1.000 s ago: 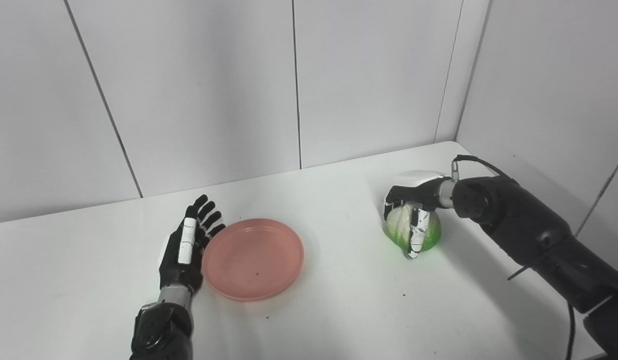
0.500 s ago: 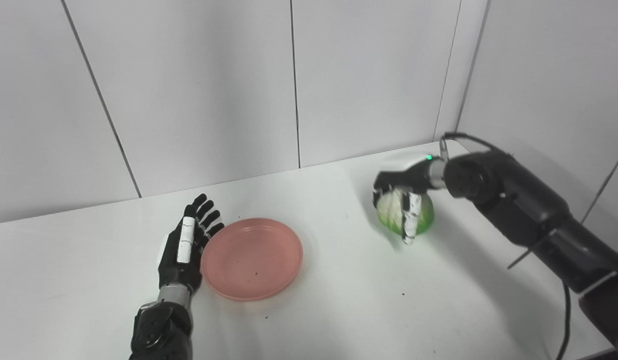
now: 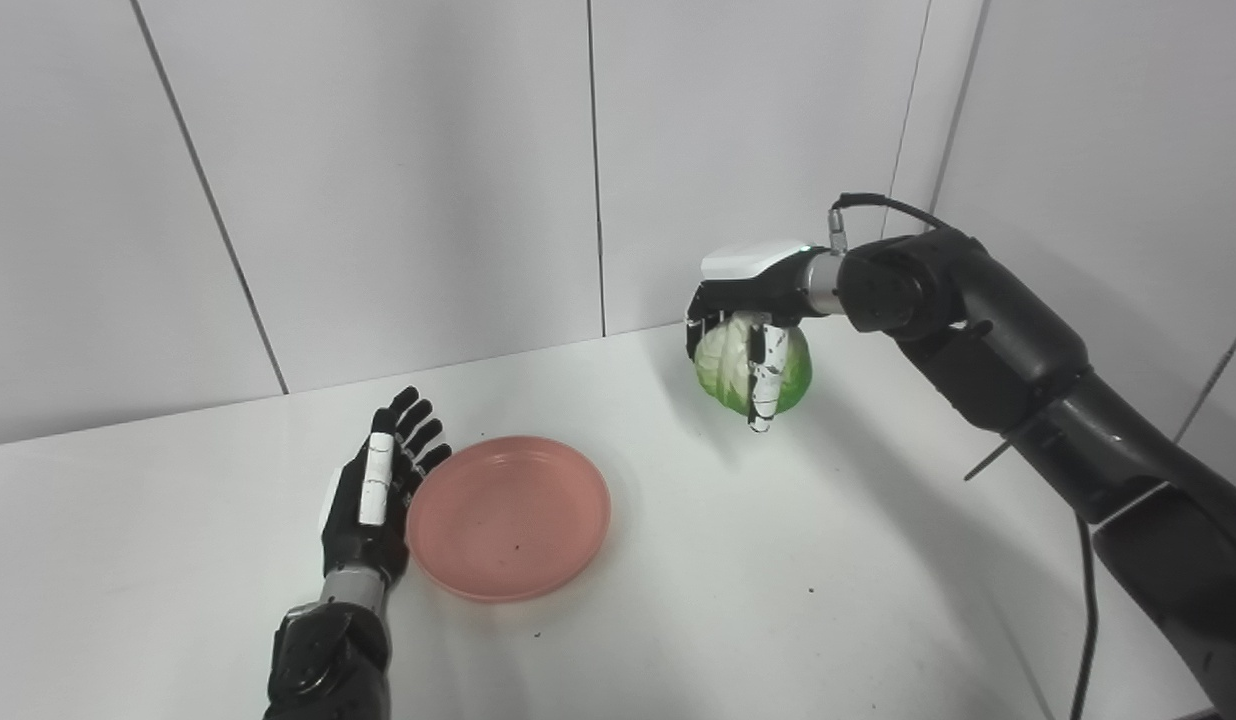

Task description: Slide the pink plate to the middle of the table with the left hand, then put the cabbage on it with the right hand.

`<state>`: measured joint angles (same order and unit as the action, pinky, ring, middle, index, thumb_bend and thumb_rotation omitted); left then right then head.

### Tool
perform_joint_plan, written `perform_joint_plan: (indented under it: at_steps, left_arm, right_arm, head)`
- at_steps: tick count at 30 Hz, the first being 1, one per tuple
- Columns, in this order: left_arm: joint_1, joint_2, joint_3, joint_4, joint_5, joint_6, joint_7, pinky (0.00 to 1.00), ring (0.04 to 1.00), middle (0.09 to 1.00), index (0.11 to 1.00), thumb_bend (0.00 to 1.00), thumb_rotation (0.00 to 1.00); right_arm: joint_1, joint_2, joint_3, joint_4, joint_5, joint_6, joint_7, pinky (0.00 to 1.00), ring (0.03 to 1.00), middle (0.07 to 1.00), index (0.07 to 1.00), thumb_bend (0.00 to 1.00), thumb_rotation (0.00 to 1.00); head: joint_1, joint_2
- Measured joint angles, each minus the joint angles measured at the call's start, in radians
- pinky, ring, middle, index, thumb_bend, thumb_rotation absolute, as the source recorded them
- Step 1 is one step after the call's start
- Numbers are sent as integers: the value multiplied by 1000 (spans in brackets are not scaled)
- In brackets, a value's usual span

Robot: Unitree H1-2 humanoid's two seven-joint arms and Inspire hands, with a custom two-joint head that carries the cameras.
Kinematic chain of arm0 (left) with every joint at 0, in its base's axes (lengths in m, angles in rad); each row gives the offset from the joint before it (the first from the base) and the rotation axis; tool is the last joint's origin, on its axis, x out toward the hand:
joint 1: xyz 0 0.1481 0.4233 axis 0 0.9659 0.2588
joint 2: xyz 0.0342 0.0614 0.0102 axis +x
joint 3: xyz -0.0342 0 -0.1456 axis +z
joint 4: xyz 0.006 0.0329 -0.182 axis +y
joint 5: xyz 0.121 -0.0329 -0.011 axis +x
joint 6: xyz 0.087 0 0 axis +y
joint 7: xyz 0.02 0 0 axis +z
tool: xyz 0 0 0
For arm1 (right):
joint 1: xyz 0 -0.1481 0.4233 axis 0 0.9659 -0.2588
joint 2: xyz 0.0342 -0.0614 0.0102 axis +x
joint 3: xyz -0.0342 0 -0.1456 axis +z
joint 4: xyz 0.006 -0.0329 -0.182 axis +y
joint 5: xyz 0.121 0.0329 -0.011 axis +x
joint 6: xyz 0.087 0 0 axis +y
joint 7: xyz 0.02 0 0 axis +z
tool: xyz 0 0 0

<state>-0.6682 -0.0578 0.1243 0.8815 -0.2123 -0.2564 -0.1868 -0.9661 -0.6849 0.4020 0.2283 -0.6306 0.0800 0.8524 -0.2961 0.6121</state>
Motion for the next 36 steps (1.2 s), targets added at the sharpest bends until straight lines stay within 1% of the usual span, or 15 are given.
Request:
perform_joint_plan:
  at_steps: [1, 5, 10, 13, 14, 15, 17, 22, 25, 26, 27, 31, 33, 35, 36]
  left_arm:
    - [0, -1, 0, -1, 0, 0, 3, 817, 893, 910, 858, 890, 823]
    - [0, -8, -2, -1, 0, -4, 14, 801, 889, 911, 864, 901, 829]
    - [-4, -23, -10, 6, 12, -13, 31, 786, 866, 890, 842, 921, 810]
    - [-6, -30, -12, 11, 20, -20, 48, 759, 848, 872, 823, 929, 796]
    - [-6, -35, -12, 11, 22, -23, 55, 758, 848, 871, 822, 930, 795]
    - [-6, -39, -14, 11, 23, -24, 59, 755, 847, 873, 818, 925, 795]
    - [-6, -46, -17, 11, 25, -27, 69, 749, 842, 874, 812, 919, 796]
    - [-6, -62, -34, 12, 45, -35, 99, 732, 827, 874, 819, 903, 822]
    - [-7, -66, -42, 16, 57, -40, 105, 729, 825, 876, 825, 896, 830]
    - [-9, -66, -44, 20, 62, -43, 107, 736, 824, 876, 827, 894, 830]
    - [-10, -66, -45, 24, 63, -46, 107, 742, 821, 874, 826, 895, 831]
    - [-15, -66, -45, 31, 63, -53, 109, 747, 821, 875, 829, 907, 829]
    - [-16, -66, -46, 35, 64, -56, 110, 741, 827, 874, 831, 904, 837]
    - [-16, -66, -50, 35, 68, -59, 111, 736, 831, 877, 836, 906, 845]
    - [-16, -66, -52, 35, 69, -60, 111, 731, 834, 877, 838, 909, 847]
  right_arm:
    - [-7, 1, 0, -6, 0, 0, 0, 263, 329, 436, 521, 523, 0]
    - [-35, 13, -1, -55, 2, 1, 16, 252, 326, 447, 519, 523, 0]
    - [-53, 38, -1, -100, -2, 2, 34, 297, 375, 477, 500, 526, 0]
    - [-59, 66, -1, -109, 0, 3, 34, 358, 446, 514, 464, 525, 0]
    - [-60, 78, -1, -110, 0, 4, 34, 361, 449, 515, 463, 525, 0]
    - [-62, 88, -1, -110, -1, 4, 34, 346, 426, 496, 481, 526, 0]
    - [-67, 112, 0, -108, 2, 4, 34, 345, 421, 491, 485, 527, 0]
    - [-92, 164, 6, -91, 22, 2, 34, 275, 350, 448, 519, 524, 0]
    - [-98, 182, 15, -90, 23, 2, 34, 259, 338, 451, 518, 524, 0]
    - [-98, 189, 16, -86, 23, 2, 34, 274, 354, 463, 508, 525, 0]
    - [-99, 195, 18, -79, 23, 2, 33, 310, 394, 479, 493, 526, 0]
    - [-99, 222, 31, -62, 23, 2, 32, 310, 381, 484, 488, 527, 0]
    - [-100, 244, 38, -39, 24, -1, 24, 324, 401, 502, 473, 526, 0]
    - [-100, 268, 56, -2, 20, -16, 0, 400, 491, 525, 457, 523, 0]
    - [-100, 278, 65, 13, 17, -20, -4, 451, 539, 510, 470, 525, 0]
  head:
    - [32, 2]
    - [63, 2]
    - [120, -2]
    - [150, -3]
    - [150, -3]
    - [166, -3]
    - [170, -3]
    - [219, -3]
    - [233, -2]
    - [233, -2]
    - [244, -2]
    - [253, -3]
    - [255, -3]
    - [255, -3]
    - [255, -3]
